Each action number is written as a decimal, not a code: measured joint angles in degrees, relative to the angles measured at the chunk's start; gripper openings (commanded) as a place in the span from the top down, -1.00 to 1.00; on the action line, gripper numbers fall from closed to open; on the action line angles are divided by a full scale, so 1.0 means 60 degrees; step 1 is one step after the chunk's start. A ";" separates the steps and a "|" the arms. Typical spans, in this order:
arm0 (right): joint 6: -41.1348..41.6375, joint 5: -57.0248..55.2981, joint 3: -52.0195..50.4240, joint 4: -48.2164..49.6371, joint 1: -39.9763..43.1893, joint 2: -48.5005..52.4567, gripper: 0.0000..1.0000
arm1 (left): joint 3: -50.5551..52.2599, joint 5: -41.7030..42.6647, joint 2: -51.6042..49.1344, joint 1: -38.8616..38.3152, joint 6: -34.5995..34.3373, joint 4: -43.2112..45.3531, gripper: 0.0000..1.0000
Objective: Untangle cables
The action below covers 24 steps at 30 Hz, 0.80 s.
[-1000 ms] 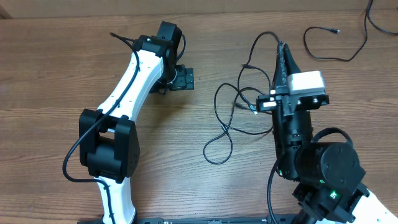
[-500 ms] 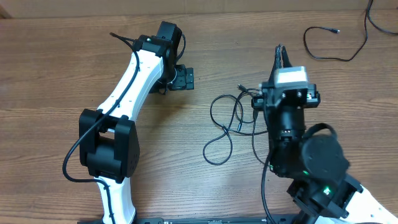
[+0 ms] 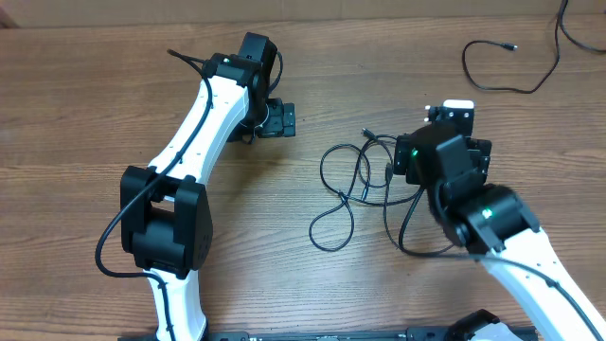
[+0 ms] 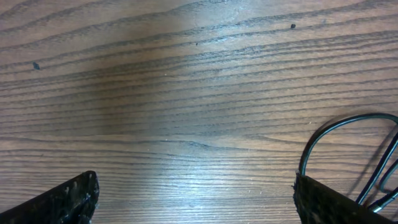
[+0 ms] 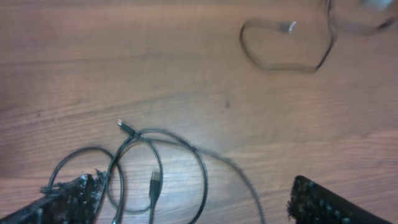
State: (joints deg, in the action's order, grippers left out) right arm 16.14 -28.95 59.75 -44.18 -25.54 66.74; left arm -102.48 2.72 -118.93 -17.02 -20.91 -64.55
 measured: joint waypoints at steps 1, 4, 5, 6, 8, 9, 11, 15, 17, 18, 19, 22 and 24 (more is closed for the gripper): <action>-0.0219 0.0605 0.0000 0.0000 0.0495 0.0248 -1.00 | 0.0000 0.0000 0.0000 0.0000 0.0000 -0.0004 -1.00; -0.0747 0.1730 -0.0004 -0.0029 0.1497 0.0776 -1.00 | 0.0000 0.0000 0.0000 0.0000 0.0000 0.0004 -1.00; -0.1089 0.2302 -0.0004 -0.0007 0.2142 0.1100 -1.00 | 0.0000 0.0004 0.0000 0.0000 0.0000 0.0000 -1.00; -0.1275 0.2477 0.0000 0.0025 0.2437 0.1246 -0.98 | 0.0000 0.0000 0.0000 0.0000 0.0000 0.0004 -1.00; -0.2109 0.3045 -0.0004 0.0415 0.3523 0.1818 -0.86 | 0.0000 0.0000 0.0000 0.0000 0.0000 0.0000 -1.00; -0.2382 0.3191 -0.0004 0.0506 0.3901 0.2051 -0.82 | 0.0000 0.0000 0.0000 0.0000 0.0000 0.0004 -0.99; -0.3162 0.3519 0.0000 0.0769 0.4437 0.2455 -0.80 | 0.0000 0.0004 0.0000 0.0000 0.0000 0.0000 -1.00; -0.5187 0.4747 0.0000 0.1035 0.5373 0.3621 -0.80 | 0.0000 0.0000 0.0000 0.0000 0.0000 0.0004 -1.00; -0.5941 0.5355 0.0000 0.1020 0.5603 0.4131 -0.81 | 0.0000 0.0000 0.0000 0.0000 0.0000 0.0004 -0.99; -0.6251 0.5621 0.0000 0.1031 0.5676 0.4364 -0.81 | 0.0000 0.0000 0.0000 0.0000 0.0000 0.0004 -1.00; -0.6637 0.5923 0.0000 0.1089 0.5748 0.4714 -0.81 | 0.0000 0.0000 0.0000 0.0000 0.0000 0.0004 -1.00; -0.7278 0.6288 0.0000 0.1122 0.5759 0.5406 -0.79 | 0.0000 0.0000 0.0000 0.0000 0.0000 0.0004 -1.00; -0.7737 0.6339 0.0000 0.1304 0.5759 0.5898 -0.79 | 0.0000 0.0000 0.0000 0.0000 0.0000 0.0004 -1.00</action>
State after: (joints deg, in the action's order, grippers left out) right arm -30.28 9.08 59.75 -36.36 9.02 102.13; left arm -102.48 2.72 -118.93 -17.02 -20.91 -64.53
